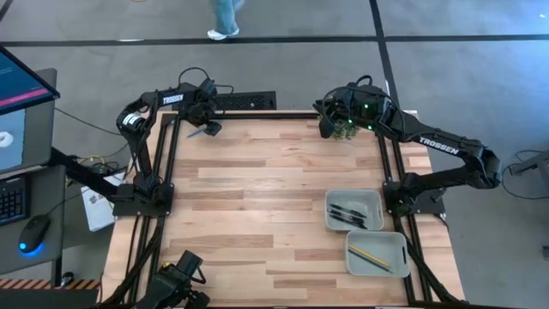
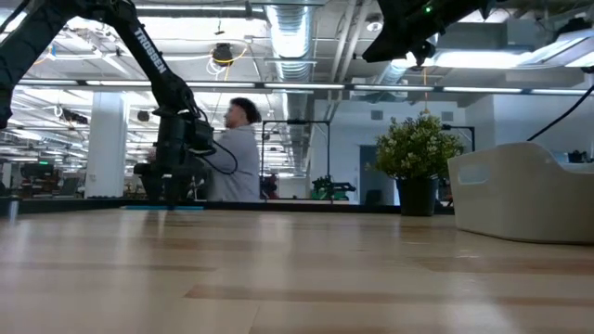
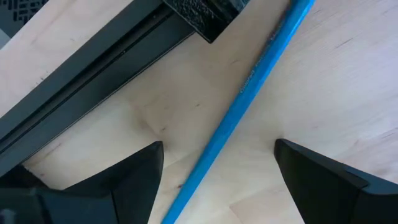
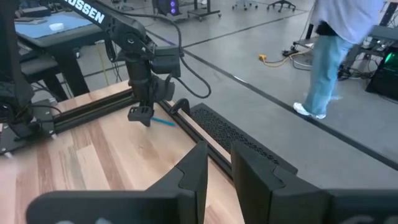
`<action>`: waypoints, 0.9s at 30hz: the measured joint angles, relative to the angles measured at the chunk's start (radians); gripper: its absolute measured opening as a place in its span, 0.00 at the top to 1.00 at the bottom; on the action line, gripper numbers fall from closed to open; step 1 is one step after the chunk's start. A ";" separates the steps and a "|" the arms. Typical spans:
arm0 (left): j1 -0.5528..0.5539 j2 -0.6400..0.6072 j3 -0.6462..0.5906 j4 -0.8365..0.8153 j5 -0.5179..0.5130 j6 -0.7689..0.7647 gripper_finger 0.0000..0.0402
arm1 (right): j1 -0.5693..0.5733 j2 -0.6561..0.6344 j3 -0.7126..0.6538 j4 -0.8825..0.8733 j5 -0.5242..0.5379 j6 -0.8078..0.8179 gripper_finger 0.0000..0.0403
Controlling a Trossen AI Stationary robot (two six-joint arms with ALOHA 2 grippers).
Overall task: Sort pens & pencils
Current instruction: Put the blue pencil into the bottom gray bin
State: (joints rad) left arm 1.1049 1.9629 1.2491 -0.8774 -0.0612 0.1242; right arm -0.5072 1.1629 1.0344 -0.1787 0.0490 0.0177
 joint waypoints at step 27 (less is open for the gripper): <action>-0.002 0.001 -0.001 -0.038 0.022 0.004 0.58 | 0.001 0.000 0.000 0.000 0.000 -0.001 0.77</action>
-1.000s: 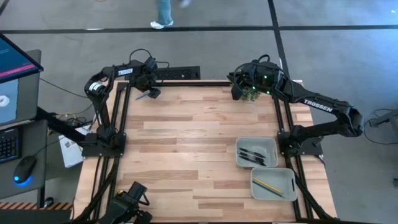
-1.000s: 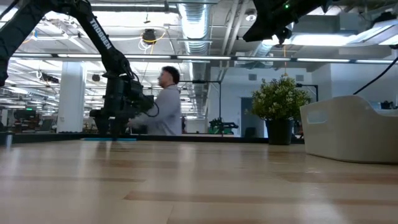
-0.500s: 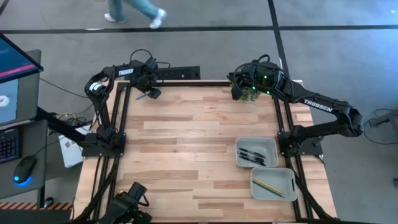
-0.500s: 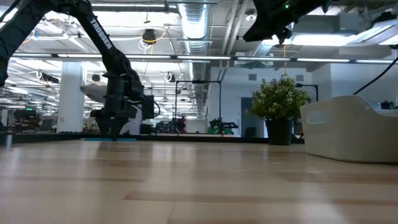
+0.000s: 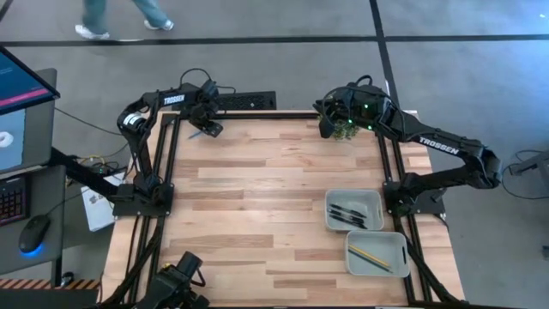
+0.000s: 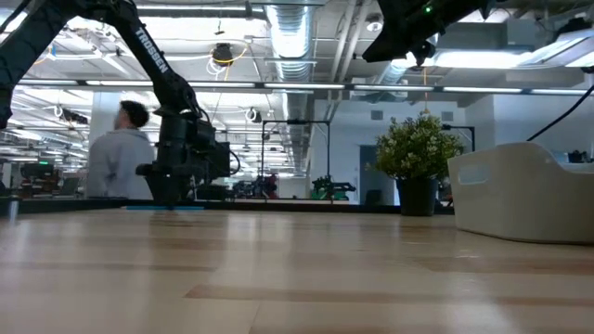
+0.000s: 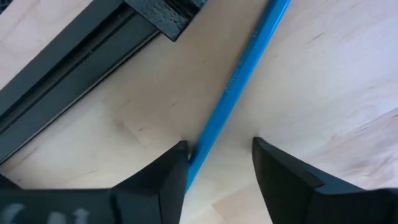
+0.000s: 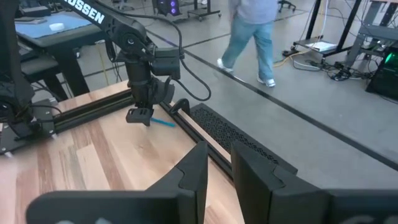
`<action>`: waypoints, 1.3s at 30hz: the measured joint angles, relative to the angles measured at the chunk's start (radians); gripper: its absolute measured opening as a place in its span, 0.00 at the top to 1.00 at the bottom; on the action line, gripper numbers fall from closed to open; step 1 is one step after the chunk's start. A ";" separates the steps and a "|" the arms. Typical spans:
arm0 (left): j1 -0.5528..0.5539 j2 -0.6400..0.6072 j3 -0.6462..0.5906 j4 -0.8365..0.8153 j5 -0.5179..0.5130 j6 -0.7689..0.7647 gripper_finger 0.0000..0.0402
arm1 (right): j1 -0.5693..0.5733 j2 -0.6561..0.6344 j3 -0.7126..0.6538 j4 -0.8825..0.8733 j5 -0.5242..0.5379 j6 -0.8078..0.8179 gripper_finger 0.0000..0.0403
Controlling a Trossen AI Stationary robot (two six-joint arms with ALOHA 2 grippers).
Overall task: Sort pens & pencils
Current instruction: Put the blue pencil into the bottom gray bin
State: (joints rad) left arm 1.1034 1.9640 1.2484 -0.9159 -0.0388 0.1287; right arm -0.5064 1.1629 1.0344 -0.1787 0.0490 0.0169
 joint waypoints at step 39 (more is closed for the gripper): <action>-0.027 0.000 -0.003 0.002 0.011 0.013 0.96 | 0.000 0.000 0.000 0.000 0.000 0.000 0.77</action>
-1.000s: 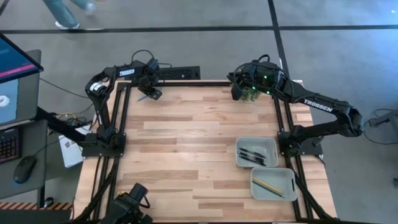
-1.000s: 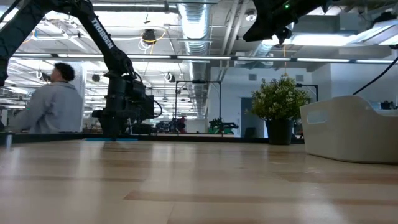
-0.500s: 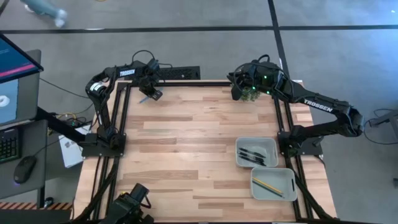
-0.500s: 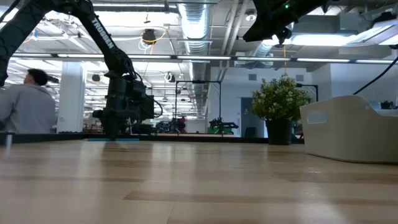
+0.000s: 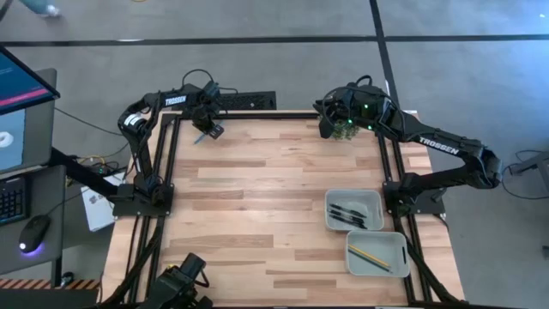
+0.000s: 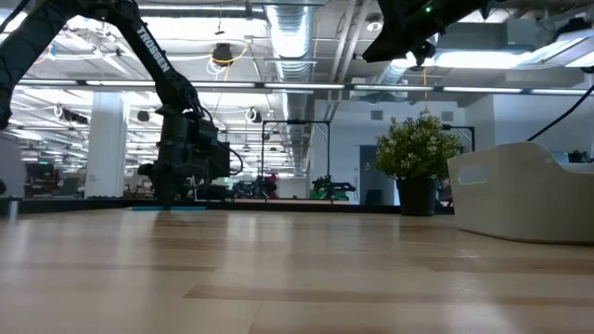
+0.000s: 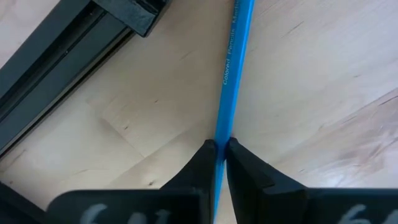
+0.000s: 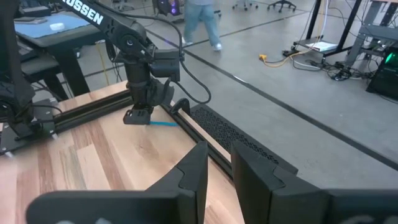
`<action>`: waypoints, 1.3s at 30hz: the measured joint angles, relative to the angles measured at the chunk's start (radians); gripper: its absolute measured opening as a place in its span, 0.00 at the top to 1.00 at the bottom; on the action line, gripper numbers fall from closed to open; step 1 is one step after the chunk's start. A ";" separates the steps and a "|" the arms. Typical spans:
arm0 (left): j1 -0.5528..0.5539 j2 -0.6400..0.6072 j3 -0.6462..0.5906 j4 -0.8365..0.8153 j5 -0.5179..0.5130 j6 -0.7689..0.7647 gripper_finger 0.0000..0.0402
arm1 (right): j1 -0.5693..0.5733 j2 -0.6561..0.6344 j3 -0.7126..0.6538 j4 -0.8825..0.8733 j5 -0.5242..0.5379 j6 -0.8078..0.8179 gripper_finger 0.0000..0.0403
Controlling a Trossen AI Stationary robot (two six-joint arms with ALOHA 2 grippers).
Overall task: Sort pens & pencils
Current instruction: Put the blue pencil into the bottom gray bin
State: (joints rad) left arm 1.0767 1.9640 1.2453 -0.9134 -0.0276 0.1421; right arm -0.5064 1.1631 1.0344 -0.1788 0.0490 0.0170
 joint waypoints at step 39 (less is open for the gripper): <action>0.005 0.007 0.074 -0.134 0.324 -0.006 0.96 | 0.000 0.000 0.000 -0.026 0.000 0.000 0.77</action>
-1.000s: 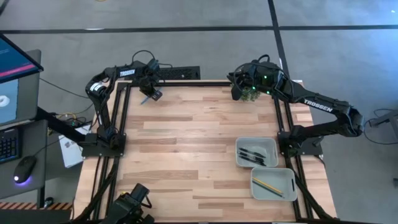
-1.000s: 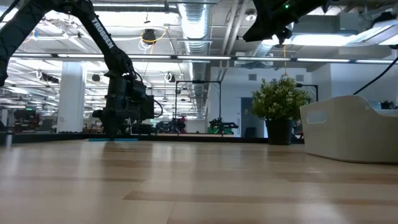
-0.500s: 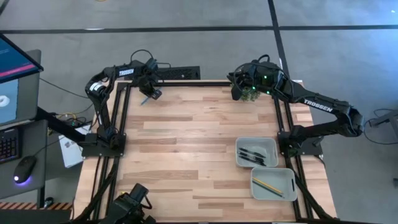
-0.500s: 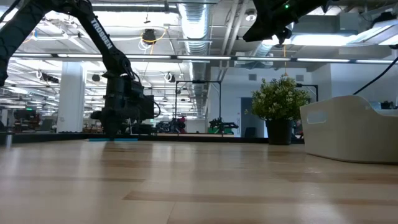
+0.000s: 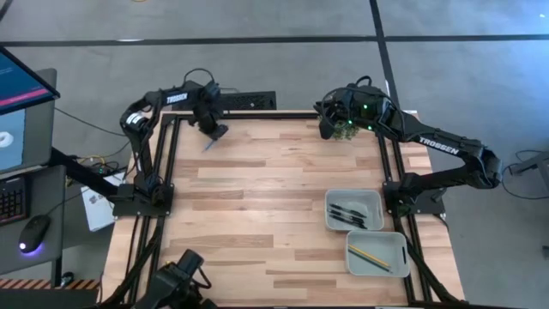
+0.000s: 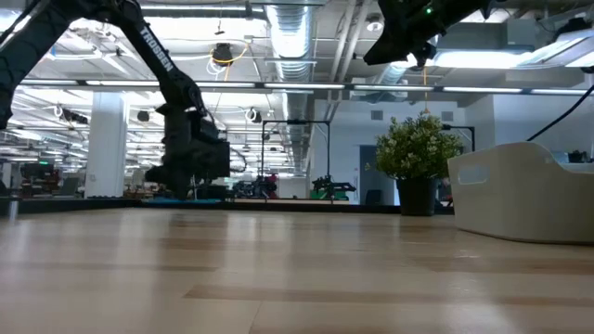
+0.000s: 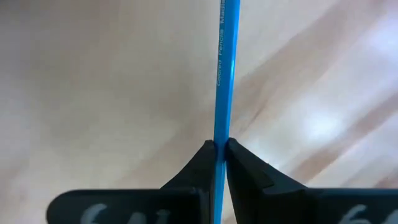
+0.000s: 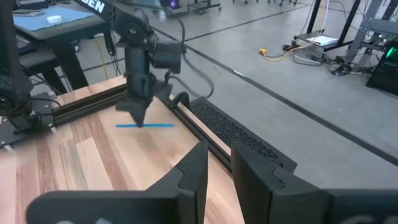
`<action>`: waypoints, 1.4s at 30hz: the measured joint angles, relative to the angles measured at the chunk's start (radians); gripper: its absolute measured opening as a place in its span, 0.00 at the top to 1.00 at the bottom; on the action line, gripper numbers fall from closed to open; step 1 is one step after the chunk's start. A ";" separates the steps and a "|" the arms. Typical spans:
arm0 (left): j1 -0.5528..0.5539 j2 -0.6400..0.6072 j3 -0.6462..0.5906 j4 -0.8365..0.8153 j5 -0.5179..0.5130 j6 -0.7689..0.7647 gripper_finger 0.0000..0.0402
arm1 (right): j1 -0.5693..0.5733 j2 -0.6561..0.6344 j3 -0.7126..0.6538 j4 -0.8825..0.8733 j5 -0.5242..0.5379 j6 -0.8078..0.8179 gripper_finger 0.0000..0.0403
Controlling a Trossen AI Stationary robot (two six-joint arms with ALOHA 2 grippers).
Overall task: Sort pens & pencils
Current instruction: Put the blue pencil into the bottom gray bin
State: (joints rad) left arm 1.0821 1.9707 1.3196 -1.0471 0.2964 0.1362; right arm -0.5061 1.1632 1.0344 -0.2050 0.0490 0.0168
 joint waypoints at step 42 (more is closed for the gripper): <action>-0.405 -0.007 0.218 1.159 1.072 -0.702 0.96 | 0.001 0.000 0.000 0.005 -0.079 0.431 0.51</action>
State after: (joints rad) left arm 0.6767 1.9640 1.5379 0.1116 1.3683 -0.5660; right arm -0.5053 1.1629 1.0344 -0.2001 -0.0299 0.4481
